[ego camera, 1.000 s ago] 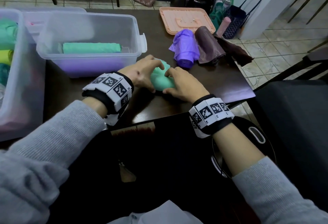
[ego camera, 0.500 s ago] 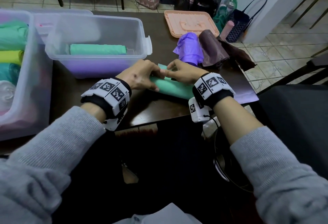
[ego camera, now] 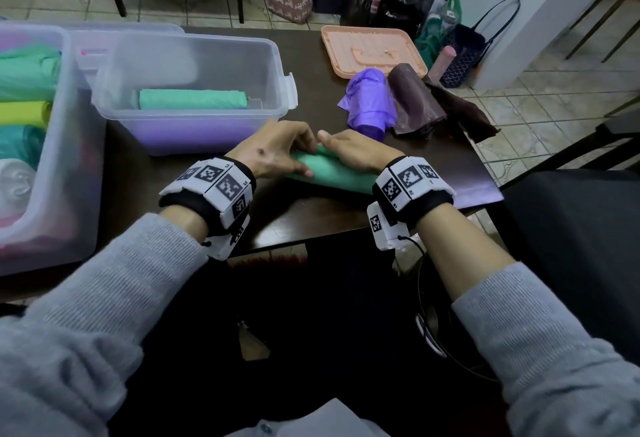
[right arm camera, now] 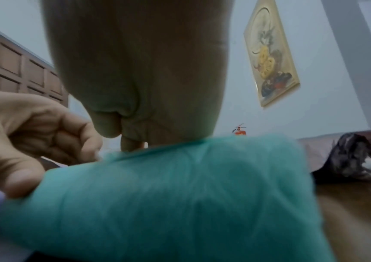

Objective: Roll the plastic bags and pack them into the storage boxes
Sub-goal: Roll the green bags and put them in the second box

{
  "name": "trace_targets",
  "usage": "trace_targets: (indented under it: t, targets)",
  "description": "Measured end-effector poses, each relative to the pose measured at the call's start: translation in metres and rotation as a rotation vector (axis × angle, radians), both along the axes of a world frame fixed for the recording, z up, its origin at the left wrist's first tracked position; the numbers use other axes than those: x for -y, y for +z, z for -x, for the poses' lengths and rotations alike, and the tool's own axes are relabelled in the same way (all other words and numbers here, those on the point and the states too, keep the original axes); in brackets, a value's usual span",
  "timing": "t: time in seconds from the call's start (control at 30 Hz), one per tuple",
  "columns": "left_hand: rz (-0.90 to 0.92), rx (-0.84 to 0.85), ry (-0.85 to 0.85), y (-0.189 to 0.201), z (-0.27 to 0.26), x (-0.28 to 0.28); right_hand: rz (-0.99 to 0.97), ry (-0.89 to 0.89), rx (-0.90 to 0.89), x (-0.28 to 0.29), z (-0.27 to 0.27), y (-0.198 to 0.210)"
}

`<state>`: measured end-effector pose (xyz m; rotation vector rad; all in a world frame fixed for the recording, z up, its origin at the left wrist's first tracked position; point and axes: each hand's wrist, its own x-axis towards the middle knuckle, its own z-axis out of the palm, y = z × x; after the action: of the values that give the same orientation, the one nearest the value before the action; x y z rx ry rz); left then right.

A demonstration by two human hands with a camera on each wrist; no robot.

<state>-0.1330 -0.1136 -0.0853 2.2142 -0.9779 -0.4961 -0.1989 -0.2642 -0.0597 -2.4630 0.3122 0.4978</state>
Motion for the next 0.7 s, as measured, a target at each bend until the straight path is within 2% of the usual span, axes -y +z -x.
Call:
trace_targets:
  t: [0.1,0.23,0.3,0.37,0.43,0.47,0.57,0.6,0.63,0.7]
  targets:
    - [0.009,0.021,0.015,-0.004,0.004,-0.005,0.025,0.082,0.025,-0.003,0.009,0.0]
    - [0.085,-0.07,0.079,-0.009,0.01,-0.016,0.272,0.281,0.045,-0.014,0.024,-0.007]
    - [0.123,-0.119,0.128,-0.009,0.013,-0.023,0.325,0.304,0.095,-0.02,0.026,-0.013]
    - [0.125,-0.129,0.211,-0.008,0.017,-0.031,0.31,0.292,0.12,-0.026,0.025,-0.016]
    - [0.069,-0.143,0.374,-0.009,0.016,-0.042,0.235,0.271,0.099,-0.033,0.023,-0.014]
    - [0.07,-0.209,0.453,-0.011,0.015,-0.05,0.214,0.279,0.079,-0.036,0.022,-0.012]
    - [0.285,-0.716,0.659,-0.006,0.012,-0.075,0.246,0.365,0.052,-0.044,0.017,-0.003]
    - [0.366,-0.815,0.738,-0.004,0.01,-0.083,0.249,0.384,0.06,-0.046,0.014,0.002]
    - [0.441,-0.849,0.828,-0.002,0.006,-0.091,0.239,0.394,0.077,-0.048,0.011,0.008]
    - [0.592,-0.796,1.036,-0.002,-0.004,-0.105,0.208,0.409,0.106,-0.053,0.003,0.022]
